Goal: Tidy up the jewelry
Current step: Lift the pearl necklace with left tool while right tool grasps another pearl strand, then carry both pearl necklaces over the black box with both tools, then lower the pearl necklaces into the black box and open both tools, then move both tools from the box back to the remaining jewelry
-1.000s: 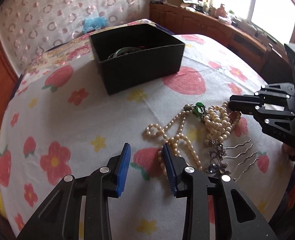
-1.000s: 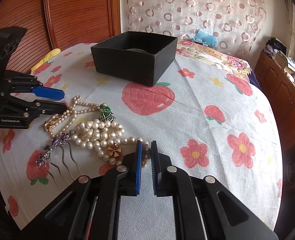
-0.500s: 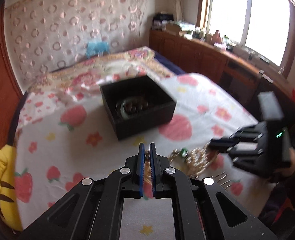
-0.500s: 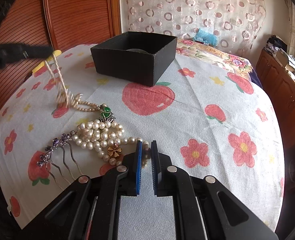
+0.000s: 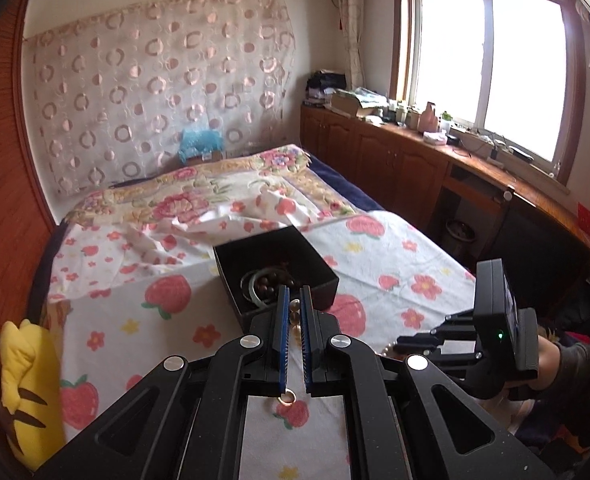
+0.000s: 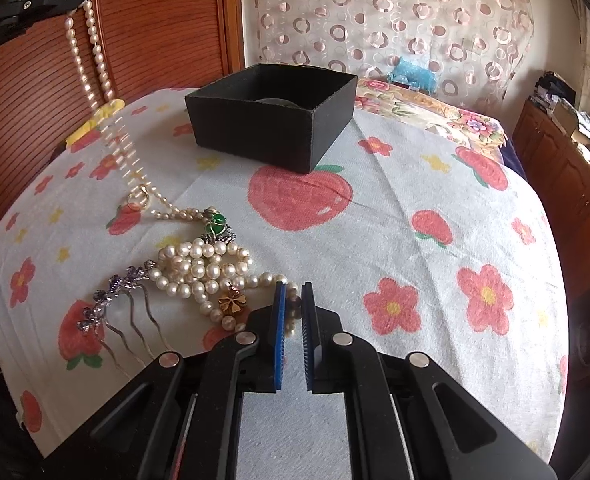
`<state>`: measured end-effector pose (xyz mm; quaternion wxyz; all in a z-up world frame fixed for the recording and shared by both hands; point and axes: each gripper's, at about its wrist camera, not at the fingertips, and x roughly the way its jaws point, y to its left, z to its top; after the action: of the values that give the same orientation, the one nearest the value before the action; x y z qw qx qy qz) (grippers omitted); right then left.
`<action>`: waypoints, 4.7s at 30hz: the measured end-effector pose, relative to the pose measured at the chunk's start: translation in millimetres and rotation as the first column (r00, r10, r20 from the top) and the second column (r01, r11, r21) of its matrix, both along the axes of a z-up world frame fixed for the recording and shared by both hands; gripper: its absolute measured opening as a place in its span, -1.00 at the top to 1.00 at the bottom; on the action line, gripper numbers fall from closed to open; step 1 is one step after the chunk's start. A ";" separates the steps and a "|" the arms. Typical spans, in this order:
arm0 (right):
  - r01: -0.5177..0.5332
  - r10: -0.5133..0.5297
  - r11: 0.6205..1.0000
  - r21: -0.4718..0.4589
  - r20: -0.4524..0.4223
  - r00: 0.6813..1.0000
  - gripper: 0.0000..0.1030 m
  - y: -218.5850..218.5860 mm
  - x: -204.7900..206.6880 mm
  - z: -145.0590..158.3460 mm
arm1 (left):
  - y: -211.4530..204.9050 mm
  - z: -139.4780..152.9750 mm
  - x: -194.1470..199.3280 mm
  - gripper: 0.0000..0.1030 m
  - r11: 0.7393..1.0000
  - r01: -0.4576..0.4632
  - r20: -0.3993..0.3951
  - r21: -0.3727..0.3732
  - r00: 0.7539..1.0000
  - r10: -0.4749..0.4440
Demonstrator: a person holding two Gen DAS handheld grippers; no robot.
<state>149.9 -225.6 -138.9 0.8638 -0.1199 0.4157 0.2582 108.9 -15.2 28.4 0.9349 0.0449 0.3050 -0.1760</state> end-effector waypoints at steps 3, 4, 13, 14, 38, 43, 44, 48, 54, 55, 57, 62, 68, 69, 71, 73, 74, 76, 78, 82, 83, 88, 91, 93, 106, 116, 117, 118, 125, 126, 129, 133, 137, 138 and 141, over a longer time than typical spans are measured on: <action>-0.008 0.007 0.999 0.036 0.022 1.000 0.83 -0.1 -2.7 15.3 | 0.2 5.9 0.2 0.91 1.000 -0.006 0.012 0.005 1.000 0.006; -0.013 0.012 0.999 0.040 0.031 0.999 0.83 0.6 -3.8 19.1 | 1.2 7.4 0.4 0.91 1.000 -0.008 0.016 0.007 1.000 0.008; -0.076 0.064 0.995 0.071 0.164 0.984 0.83 12.3 -15.9 89.2 | 7.4 25.6 4.1 0.91 0.999 -0.039 0.052 0.004 0.998 0.038; -0.083 0.069 0.994 0.073 0.183 0.981 0.83 13.5 -17.3 98.9 | 8.6 27.5 4.2 0.91 0.999 -0.042 0.057 0.003 0.997 0.042; -0.104 0.054 0.989 0.102 0.408 0.911 0.83 17.1 6.5 222.4 | 4.6 80.6 34.5 0.91 0.998 -0.047 0.126 -0.036 0.991 0.052; -0.099 0.043 0.988 0.114 0.418 0.907 0.83 12.9 18.5 233.3 | -1.6 91.2 54.6 0.91 0.998 -0.057 0.137 -0.038 0.989 0.062; -0.098 0.042 0.989 0.113 0.422 0.906 0.83 12.8 20.1 234.6 | -3.4 92.4 58.5 0.91 0.998 -0.059 0.138 -0.037 0.988 0.064; -0.092 0.038 0.991 0.101 0.442 0.896 0.83 15.2 26.3 241.6 | -8.9 94.2 77.9 0.91 0.996 -0.077 0.133 -0.046 0.988 0.082; -0.081 0.022 0.991 0.108 0.460 0.888 0.83 15.7 36.4 251.2 | -11.6 79.7 100.5 0.91 0.994 -0.097 0.106 -0.055 0.989 0.102; -0.078 0.020 0.991 0.106 0.464 0.886 0.83 15.8 37.1 251.8 | -11.7 72.7 104.3 0.91 0.993 -0.102 0.094 -0.052 0.990 0.106; -0.072 0.013 0.992 0.108 0.472 0.882 0.83 16.9 41.7 254.8 | -10.3 58.4 110.0 0.91 0.993 -0.113 0.073 -0.045 0.991 0.116; -0.084 0.013 0.988 0.132 0.470 0.883 0.83 18.7 55.4 258.4 | -4.9 23.2 123.8 0.91 0.990 -0.130 0.011 -0.059 0.991 0.131; -0.087 0.030 0.991 0.104 0.459 0.888 0.83 33.1 78.4 255.3 | -5.0 -10.3 135.5 0.91 0.989 -0.131 -0.047 -0.064 0.991 0.128; -0.087 0.035 0.992 0.092 0.460 0.887 0.83 37.6 81.3 254.6 | -5.7 -13.4 135.6 0.91 0.990 -0.130 -0.052 -0.062 0.991 0.127; -0.084 0.041 0.994 0.074 0.456 0.889 0.83 43.7 88.6 251.6 | -6.8 -20.1 136.5 0.91 0.990 -0.128 -0.062 -0.058 0.990 0.124; -0.079 0.039 0.994 0.071 0.443 0.896 0.83 48.4 97.1 247.4 | -8.1 -27.6 136.8 0.91 0.991 -0.125 -0.075 -0.053 0.990 0.121; -0.077 0.039 0.995 0.069 0.439 0.898 0.83 50.6 100.2 245.3 | -8.2 -29.8 137.0 0.91 0.991 -0.124 -0.078 -0.051 0.990 0.120; -0.072 0.036 0.995 0.068 0.427 0.903 0.83 53.6 107.2 237.1 | -8.4 -37.0 137.2 0.91 0.991 -0.124 -0.089 -0.050 0.989 0.119; -0.063 0.027 0.995 0.073 0.409 0.912 0.83 56.9 117.2 227.4 | -8.2 -42.4 137.8 0.91 0.991 -0.125 -0.103 -0.054 0.988 0.119; -0.042 0.008 0.995 0.089 0.346 0.938 0.83 61.5 135.1 200.8 | -7.5 -51.7 137.2 0.91 0.991 -0.127 -0.117 -0.053 0.986 0.120; -0.039 0.009 0.996 0.084 0.337 0.941 0.83 62.8 138.2 194.9 | -7.3 -52.6 137.1 0.91 0.991 -0.128 -0.118 -0.050 0.986 0.122; -0.028 0.008 0.997 0.073 0.265 0.964 0.83 68.9 151.4 159.9 | -2.6 -58.8 128.9 0.91 0.990 -0.132 -0.126 -0.049 0.984 0.125; -0.029 0.011 0.997 0.076 0.222 0.975 0.83 71.7 153.3 139.6 | 3.0 -64.1 125.0 0.91 0.988 -0.145 -0.136 -0.043 0.981 0.138; -0.031 0.016 0.997 0.066 0.212 0.977 0.82 75.2 152.5 129.5 | 5.9 -65.4 123.4 0.91 0.988 -0.152 -0.138 -0.040 0.980 0.145; -0.029 0.001 0.991 0.130 0.204 0.979 0.67 62.9 139.9 131.7 | 4.4 -54.3 99.4 0.13 0.990 -0.143 -0.075 -0.012 0.987 0.142; -0.060 0.030 0.988 0.142 0.206 0.978 0.34 29.7 79.2 115.7 | 4.4 -55.5 69.8 -0.45 0.992 -0.122 -0.056 -0.011 0.991 0.121; -0.063 0.034 0.988 0.143 0.201 0.979 0.32 27.6 74.1 112.3 | 5.8 -58.6 64.4 -0.46 0.992 -0.121 -0.062 -0.017 0.991 0.120; -0.067 0.038 0.987 0.149 0.189 0.981 0.32 24.4 67.7 107.1 | 7.4 -61.3 59.2 -0.46 0.992 -0.120 -0.068 -0.024 0.991 0.118; -0.091 0.078 0.988 0.129 0.106 0.991 0.31 23.4 37.5 63.8 | 12.0 -84.9 31.1 -0.48 0.993 -0.117 -0.107 -0.023 0.988 0.114; -0.095 0.083 0.987 0.126 0.093 0.992 0.31 25.2 35.6 57.9 | 12.1 -88.7 27.4 -0.48 0.993 -0.118 -0.116 -0.024 0.987 0.114; -0.111 0.105 0.987 0.117 0.056 0.993 0.31 32.3 27.2 41.9 | 11.0 -96.4 18.0 -0.48 0.993 -0.115 -0.124 -0.009 0.986 0.113; -0.161 0.160 0.984 0.070 0.018 0.987 0.31 50.7 17.8 24.0 | 11.4 -105.1 8.8 -0.48 0.994 -0.108 -0.140 -0.004 0.984 0.106; -0.184 0.184 0.983 0.017 -0.014 0.983 0.31 64.2 16.7 9.0 | 12.5 -113.0 3.3 -0.48 0.994 -0.109 -0.156 -0.004 0.982 0.107; -0.183 0.184 0.983 0.011 -0.019 0.983 0.31 65.6 18.0 7.2 | 12.9 -114.4 2.6 -0.48 0.994 -0.110 -0.159 -0.004 0.981 0.108; -0.182 0.182 0.983 -0.008 -0.027 0.983 0.33 68.9 19.8 2.6 | 14.1 -120.9 1.4 -0.48 0.993 -0.114 -0.178 -0.005 0.978 0.111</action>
<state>169.7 -156.7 -136.3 0.8304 -0.1584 0.4156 0.3354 110.3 -1.1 -92.5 0.9129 0.0046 0.3876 -0.1283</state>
